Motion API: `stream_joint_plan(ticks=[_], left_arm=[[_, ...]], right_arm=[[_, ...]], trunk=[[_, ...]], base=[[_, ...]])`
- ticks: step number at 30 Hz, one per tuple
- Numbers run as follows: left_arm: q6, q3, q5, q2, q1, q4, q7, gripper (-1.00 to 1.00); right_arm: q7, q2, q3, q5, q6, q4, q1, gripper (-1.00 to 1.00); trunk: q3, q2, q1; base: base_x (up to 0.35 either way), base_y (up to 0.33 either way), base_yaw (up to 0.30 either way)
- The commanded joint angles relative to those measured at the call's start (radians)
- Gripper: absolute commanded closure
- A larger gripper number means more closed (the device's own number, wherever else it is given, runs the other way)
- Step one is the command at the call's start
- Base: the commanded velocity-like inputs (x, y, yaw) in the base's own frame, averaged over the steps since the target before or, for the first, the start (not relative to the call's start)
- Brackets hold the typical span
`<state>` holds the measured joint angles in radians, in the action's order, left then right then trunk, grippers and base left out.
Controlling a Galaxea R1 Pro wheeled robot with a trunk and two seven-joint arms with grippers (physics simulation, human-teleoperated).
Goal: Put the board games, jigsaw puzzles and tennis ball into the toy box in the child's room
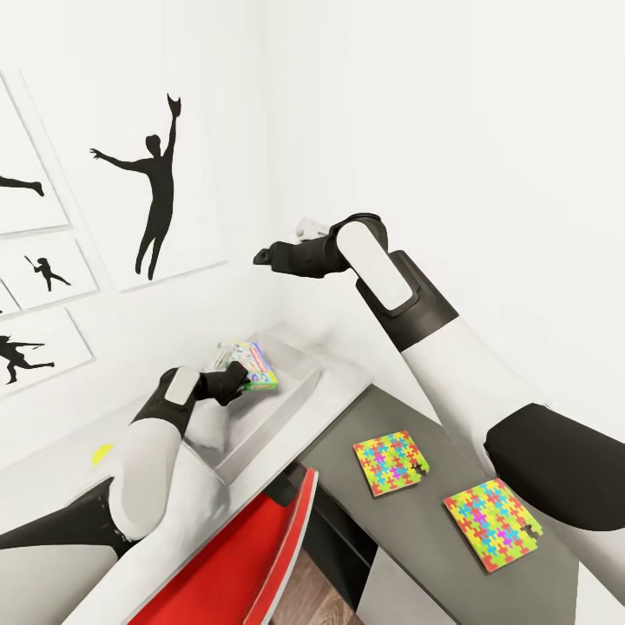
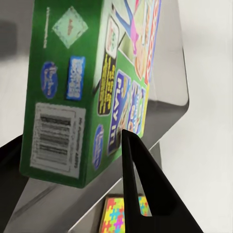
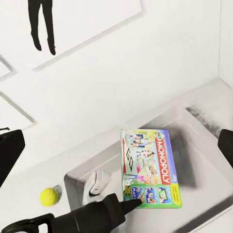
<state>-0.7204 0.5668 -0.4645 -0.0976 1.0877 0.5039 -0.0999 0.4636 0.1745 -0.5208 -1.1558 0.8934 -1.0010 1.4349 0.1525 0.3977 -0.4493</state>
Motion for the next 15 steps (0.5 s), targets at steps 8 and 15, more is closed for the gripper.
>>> stream_joint_plan(ticks=[8,15], left_arm=[[-0.004,0.005,-0.047,-0.008,0.001,0.002,-0.01,1.0],[-0.01,0.01,-0.12,-0.017,-0.01,0.001,-0.004,1.0]], right_arm=[[0.01,0.0,-0.001,-0.009,-0.001,-0.001,0.001,-1.0],[0.012,0.0,0.008,-0.019,-0.013,-0.015,0.002,-1.0]], trunk=[[0.002,0.002,-0.001],[0.002,0.002,-0.001]], base=[[0.0,0.0,0.0],[0.0,0.0,0.0]])
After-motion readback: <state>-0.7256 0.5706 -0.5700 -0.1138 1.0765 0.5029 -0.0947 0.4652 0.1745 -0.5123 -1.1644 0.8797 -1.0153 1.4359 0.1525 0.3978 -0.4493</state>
